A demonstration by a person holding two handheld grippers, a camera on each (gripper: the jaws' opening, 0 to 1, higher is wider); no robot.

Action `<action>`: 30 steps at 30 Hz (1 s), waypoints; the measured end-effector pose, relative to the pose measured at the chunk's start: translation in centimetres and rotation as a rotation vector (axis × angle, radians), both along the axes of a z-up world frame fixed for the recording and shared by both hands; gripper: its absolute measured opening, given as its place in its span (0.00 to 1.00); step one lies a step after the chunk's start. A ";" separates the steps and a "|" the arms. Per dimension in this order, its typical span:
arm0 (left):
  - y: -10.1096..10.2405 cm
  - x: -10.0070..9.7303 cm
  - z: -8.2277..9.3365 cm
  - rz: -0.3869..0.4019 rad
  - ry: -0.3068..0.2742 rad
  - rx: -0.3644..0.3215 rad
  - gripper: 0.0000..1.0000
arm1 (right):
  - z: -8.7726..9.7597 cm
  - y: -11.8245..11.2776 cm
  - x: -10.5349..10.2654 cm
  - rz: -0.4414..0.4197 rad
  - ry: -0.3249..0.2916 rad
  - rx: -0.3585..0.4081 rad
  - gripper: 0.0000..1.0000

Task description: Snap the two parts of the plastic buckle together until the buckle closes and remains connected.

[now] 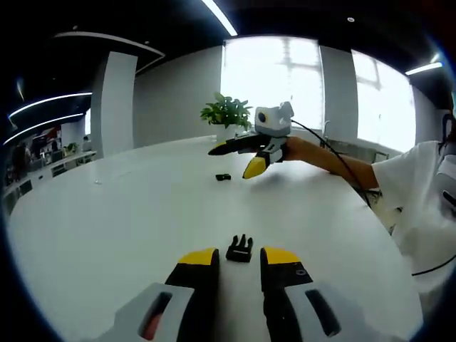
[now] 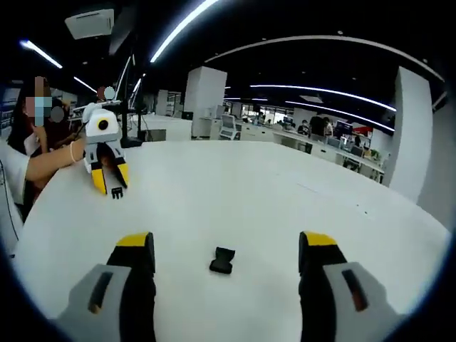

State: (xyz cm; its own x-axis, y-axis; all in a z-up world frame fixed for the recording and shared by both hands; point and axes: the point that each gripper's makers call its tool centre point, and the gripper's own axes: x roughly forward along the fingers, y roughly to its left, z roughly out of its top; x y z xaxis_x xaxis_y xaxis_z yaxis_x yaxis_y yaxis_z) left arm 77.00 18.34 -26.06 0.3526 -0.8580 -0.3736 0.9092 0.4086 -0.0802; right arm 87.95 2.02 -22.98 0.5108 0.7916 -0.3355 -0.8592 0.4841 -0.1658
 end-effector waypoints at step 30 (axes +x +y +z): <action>-0.1 0.3 0.1 0.000 0.010 -0.012 0.23 | -2.4 0.1 -1.6 0.440 0.135 -0.057 0.71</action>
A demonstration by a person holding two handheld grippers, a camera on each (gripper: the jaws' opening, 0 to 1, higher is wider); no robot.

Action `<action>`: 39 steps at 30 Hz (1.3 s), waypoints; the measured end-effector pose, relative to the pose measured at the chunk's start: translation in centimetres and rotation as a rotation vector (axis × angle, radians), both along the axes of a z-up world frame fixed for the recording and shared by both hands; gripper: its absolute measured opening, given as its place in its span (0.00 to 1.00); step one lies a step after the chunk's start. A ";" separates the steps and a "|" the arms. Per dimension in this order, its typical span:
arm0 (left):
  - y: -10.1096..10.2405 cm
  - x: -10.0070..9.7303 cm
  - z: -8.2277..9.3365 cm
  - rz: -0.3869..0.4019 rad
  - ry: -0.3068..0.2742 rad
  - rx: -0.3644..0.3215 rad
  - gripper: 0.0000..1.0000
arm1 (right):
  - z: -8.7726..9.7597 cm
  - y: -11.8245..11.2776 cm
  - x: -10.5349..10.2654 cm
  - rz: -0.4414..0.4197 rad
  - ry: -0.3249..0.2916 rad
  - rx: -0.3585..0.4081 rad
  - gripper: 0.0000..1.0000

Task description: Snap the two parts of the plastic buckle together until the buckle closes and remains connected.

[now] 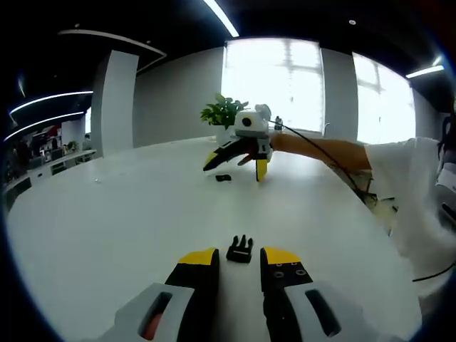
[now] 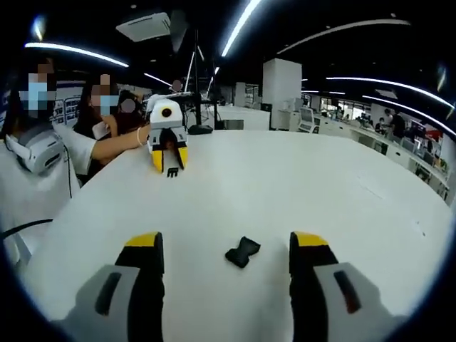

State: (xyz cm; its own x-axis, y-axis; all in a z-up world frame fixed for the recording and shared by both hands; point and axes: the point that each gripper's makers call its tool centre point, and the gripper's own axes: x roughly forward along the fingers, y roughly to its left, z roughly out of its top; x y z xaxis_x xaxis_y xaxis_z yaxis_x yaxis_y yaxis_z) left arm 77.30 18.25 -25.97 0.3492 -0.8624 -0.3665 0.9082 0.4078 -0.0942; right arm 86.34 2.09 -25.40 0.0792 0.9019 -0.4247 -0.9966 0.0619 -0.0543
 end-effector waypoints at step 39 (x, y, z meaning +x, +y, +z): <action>0.1 -0.1 0.1 0.005 0.005 -0.015 0.22 | 0.2 -1.5 0.7 -0.096 -0.007 0.033 0.13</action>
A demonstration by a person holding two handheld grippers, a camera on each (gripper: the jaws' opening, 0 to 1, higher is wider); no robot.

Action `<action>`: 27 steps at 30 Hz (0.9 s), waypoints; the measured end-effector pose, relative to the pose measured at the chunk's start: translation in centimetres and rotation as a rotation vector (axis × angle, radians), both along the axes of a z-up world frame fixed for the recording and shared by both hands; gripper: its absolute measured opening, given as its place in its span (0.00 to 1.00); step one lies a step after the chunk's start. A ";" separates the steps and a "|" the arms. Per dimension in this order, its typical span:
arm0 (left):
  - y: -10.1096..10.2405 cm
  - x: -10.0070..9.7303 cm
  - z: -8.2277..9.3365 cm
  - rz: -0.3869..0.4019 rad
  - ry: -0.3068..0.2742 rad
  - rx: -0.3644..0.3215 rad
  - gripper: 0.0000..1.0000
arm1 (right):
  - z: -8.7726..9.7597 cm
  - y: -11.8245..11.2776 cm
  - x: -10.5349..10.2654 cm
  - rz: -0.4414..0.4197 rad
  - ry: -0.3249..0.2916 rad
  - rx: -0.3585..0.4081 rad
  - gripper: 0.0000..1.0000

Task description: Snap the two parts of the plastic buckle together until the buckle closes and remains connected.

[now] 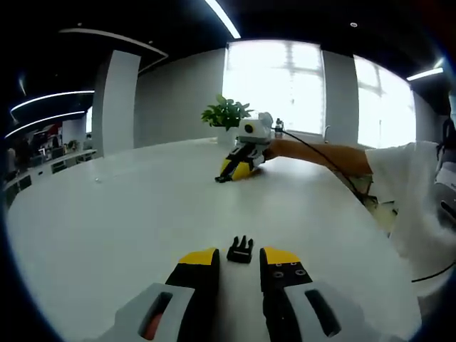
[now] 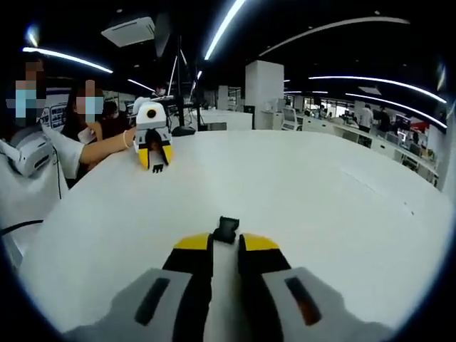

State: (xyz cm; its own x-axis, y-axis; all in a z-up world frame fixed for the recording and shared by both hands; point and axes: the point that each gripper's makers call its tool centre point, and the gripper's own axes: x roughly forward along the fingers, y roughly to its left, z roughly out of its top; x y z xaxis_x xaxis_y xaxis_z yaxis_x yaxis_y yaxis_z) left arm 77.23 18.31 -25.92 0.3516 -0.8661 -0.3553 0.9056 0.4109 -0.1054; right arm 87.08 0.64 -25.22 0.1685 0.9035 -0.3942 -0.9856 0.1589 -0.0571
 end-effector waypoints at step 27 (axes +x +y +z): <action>0.0 0.0 -0.1 0.003 0.000 0.002 0.22 | 1.1 0.6 -0.2 -0.500 0.099 0.047 0.11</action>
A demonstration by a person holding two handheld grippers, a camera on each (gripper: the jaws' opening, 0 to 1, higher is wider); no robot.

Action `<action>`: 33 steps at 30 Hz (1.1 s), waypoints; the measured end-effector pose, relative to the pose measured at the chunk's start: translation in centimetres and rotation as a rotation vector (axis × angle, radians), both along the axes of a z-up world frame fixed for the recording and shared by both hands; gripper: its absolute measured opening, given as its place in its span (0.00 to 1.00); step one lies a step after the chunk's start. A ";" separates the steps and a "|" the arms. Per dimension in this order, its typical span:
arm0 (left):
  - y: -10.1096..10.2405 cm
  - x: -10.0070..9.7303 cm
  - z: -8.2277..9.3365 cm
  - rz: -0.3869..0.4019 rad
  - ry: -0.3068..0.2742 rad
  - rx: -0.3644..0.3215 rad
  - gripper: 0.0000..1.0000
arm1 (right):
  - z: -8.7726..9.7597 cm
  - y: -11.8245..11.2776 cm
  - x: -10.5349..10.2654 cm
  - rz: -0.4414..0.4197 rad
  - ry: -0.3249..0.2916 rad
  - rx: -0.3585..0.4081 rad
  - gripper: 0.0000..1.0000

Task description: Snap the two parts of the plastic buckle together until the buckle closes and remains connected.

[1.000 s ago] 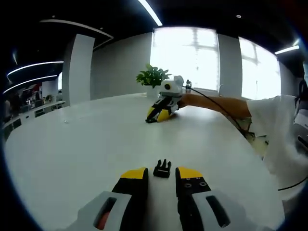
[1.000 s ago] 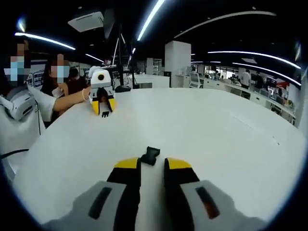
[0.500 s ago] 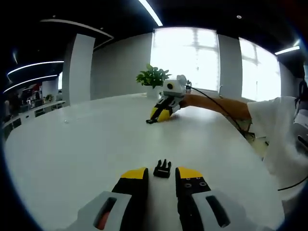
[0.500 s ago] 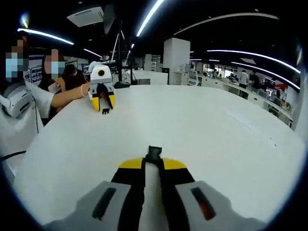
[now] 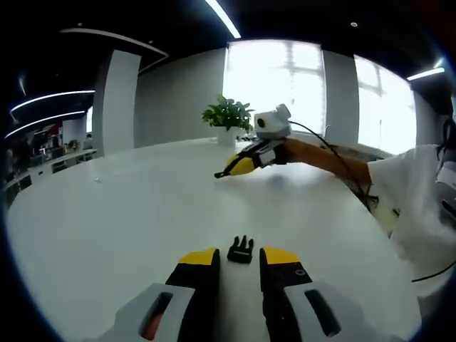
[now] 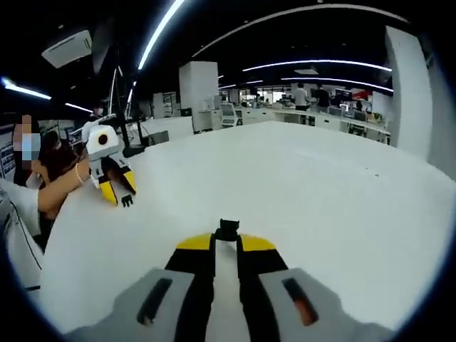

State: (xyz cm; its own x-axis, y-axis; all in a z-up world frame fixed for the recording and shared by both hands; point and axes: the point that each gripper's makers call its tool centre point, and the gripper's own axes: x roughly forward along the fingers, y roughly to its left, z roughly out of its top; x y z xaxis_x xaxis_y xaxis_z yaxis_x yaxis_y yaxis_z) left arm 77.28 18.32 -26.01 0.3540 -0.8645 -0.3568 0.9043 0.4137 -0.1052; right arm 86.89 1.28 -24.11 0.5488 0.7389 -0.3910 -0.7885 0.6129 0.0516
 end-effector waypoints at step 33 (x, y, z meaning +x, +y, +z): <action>0.2 -0.2 0.0 0.003 0.002 -0.004 0.21 | -1.1 -0.4 -3.8 -0.361 -0.089 -0.095 0.12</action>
